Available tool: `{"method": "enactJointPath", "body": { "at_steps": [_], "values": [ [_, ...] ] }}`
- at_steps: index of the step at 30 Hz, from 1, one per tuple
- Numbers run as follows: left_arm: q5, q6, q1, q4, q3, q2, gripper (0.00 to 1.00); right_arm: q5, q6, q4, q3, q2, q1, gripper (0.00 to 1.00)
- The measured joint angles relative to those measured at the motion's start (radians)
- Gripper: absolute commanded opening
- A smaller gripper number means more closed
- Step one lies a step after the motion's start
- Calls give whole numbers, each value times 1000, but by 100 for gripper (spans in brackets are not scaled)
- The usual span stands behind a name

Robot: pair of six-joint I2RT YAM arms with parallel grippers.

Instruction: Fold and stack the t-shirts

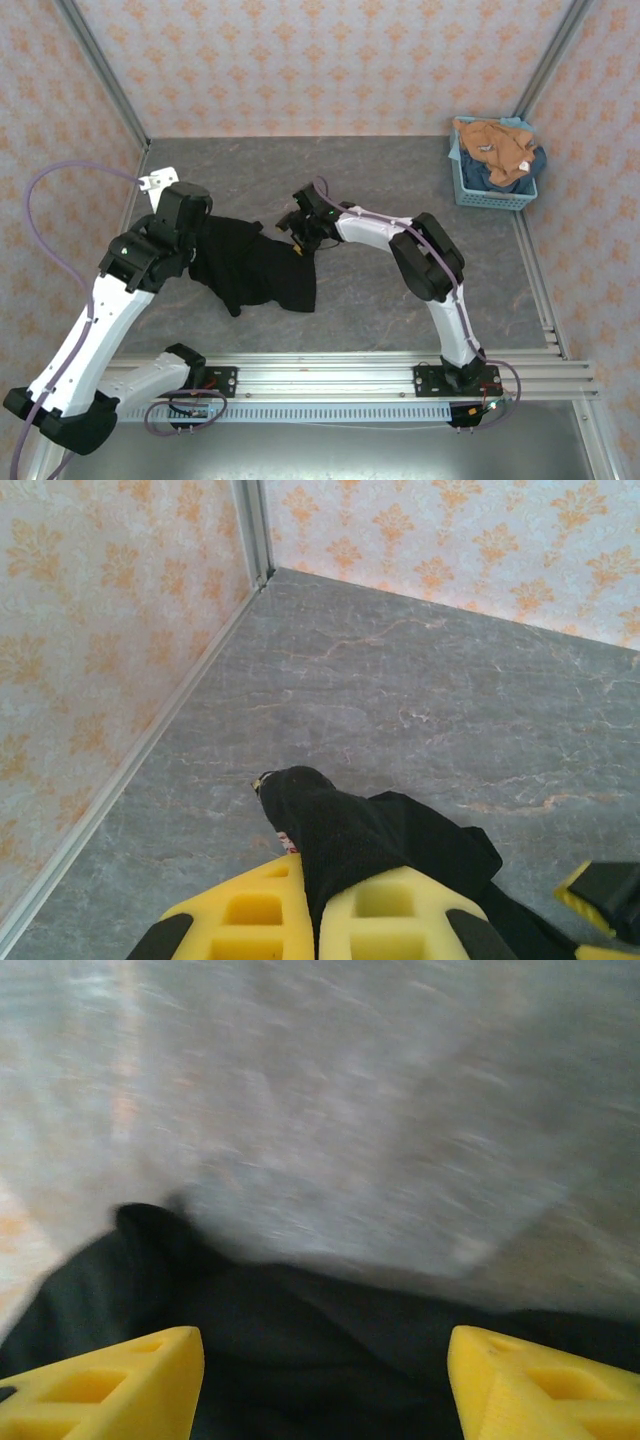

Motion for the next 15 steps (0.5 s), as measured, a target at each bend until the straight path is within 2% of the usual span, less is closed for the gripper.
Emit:
{"method": "enactJointPath", "body": {
  "at_steps": [6, 12, 13, 14, 15],
  "values": [
    [49, -4, 0, 2, 22, 45, 0, 50, -61, -195, -27, -124, -2, 68],
    [112, -19, 0, 17, 32, 95, 0, 4, -85, -216, -13, -90, 27, 67],
    [121, -22, 0, 24, 35, 106, 0, -10, -89, -217, 0, -64, 40, 62],
    [132, -25, 0, 31, 38, 117, 0, -21, -92, -219, 14, -41, 50, 53],
    [143, -26, 0, 37, 43, 132, 0, -30, -95, -219, 31, -15, 59, 39]
  ]
}}
